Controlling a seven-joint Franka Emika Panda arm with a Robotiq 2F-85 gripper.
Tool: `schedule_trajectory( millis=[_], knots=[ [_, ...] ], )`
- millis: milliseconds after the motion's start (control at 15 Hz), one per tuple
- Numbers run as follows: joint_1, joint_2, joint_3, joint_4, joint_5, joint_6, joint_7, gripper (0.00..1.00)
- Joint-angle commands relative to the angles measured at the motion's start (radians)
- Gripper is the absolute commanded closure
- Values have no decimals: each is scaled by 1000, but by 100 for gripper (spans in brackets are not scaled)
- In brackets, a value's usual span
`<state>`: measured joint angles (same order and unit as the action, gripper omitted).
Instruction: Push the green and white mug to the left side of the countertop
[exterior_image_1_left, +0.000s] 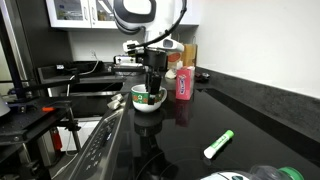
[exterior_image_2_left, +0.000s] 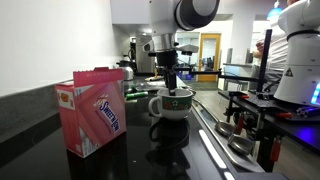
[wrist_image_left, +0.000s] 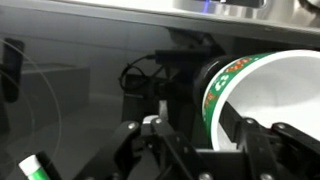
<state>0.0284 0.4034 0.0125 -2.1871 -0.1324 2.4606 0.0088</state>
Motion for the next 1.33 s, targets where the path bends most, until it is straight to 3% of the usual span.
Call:
schedule_trajectory(
  millis=[0, 133, 800, 1267],
  knots=[
    [-32, -83, 19, -56, 14, 37, -132, 9],
    [-38, -128, 12, -62, 9, 10, -173, 0],
    [-59, -398, -23, -157, -55, -107, -265, 0],
    [-55, -496, -31, -209, -60, -134, -287, 0]
  ],
)
